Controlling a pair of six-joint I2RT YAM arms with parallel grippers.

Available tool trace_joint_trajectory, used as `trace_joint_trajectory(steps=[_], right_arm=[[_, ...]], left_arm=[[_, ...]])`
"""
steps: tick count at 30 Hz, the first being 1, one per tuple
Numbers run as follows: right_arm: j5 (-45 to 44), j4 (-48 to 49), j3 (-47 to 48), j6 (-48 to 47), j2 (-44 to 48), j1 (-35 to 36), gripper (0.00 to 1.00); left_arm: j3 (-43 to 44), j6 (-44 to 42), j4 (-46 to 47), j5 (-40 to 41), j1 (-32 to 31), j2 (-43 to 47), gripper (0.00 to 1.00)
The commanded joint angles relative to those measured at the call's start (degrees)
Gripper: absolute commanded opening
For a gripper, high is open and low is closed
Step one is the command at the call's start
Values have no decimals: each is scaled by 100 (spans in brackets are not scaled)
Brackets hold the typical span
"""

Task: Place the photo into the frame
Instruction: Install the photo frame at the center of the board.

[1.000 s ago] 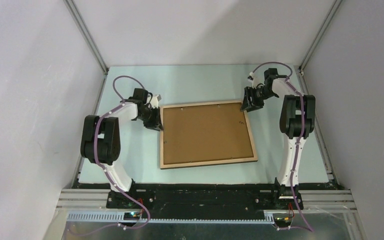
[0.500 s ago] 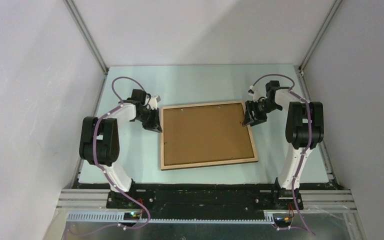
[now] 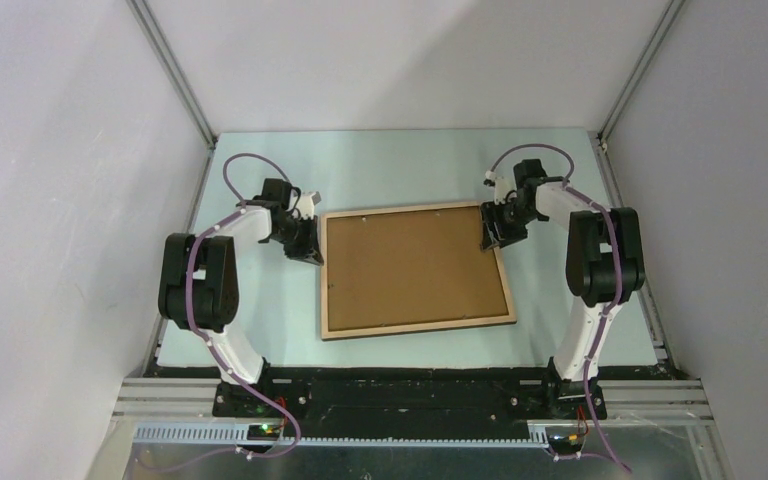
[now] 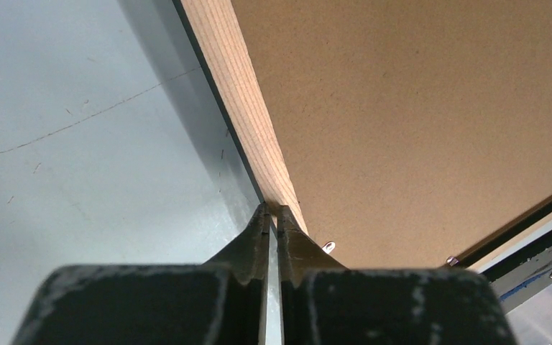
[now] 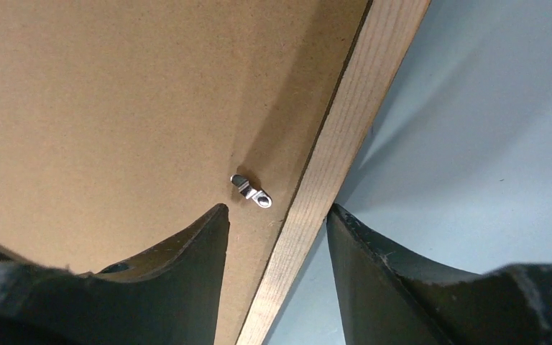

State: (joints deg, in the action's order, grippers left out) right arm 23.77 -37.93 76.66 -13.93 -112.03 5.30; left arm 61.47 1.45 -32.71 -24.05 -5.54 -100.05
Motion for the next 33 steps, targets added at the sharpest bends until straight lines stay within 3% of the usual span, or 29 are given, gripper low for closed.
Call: trace_joint_trajectory(steps=[1,21,33], right_arm=[[-657,488,-120,20,168,168,55],[-1028,721,-125,544,-32,257,41],[-608,608,-125,668,-56,-24,30]], left_arm=[[-75,-137,-278,-212,-38,-9,0],[-56,-137,-286,-285,-43,-61,0],[-55,-137,-282,-277,-38,-112,0]])
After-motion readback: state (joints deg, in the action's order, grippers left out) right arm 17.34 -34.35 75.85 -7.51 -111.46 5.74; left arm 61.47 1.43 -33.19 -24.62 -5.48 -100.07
